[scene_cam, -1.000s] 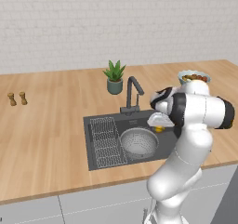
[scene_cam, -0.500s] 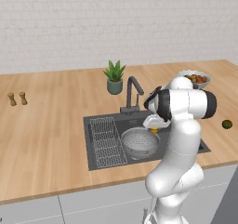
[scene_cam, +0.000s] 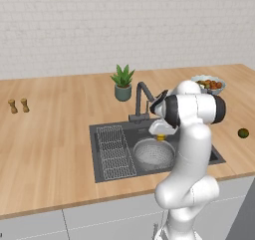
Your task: Put the colander in the sink, put the mango, tangerine in the colander, and turn on the sink faucet and pour water over the colander.
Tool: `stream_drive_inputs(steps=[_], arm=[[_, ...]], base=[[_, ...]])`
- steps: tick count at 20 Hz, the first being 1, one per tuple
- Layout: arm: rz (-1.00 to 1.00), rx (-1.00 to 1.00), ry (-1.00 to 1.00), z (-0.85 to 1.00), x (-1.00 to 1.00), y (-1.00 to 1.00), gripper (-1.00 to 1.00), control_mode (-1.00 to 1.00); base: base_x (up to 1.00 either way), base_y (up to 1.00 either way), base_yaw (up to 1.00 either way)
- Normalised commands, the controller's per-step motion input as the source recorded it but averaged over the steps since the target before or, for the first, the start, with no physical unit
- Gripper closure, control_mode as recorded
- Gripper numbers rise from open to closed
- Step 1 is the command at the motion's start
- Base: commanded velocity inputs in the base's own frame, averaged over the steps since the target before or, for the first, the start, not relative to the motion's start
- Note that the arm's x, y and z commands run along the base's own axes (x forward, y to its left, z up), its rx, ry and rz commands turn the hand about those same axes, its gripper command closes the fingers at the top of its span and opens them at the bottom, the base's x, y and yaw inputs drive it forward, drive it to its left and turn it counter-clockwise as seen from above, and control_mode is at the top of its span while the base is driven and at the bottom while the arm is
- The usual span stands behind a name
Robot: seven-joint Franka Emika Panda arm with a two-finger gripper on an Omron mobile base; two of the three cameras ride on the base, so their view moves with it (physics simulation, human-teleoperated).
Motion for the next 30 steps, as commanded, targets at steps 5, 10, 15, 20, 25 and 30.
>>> stream_drive_inputs(steps=[5, 10, 15, 20, 25, 30], arm=[[0.00, 0.00, 0.00, 0.00, -0.50, 0.26, 1.00, -1.00], [0.00, 0.00, 0.00, 0.00, -0.41, 0.07, 1.00, -1.00], [0.00, 0.00, 0.00, 0.00, -0.22, 0.04, 1.00, -1.00], [0.00, 0.00, 0.00, -0.10, -0.03, 0.08, -1.00, -1.00], [0.00, 0.00, 0.00, -0.10, 0.00, 0.08, -1.00, -1.00], [0.00, 0.00, 0.00, -0.01, -0.02, 0.00, -1.00, -1.00]], base=[[0.00, 0.00, 0.00], [0.00, 0.00, 0.00], [0.00, 0.00, 0.00], [0.00, 0.00, 0.00], [0.00, 0.00, 0.00], [0.00, 0.00, 0.00]])
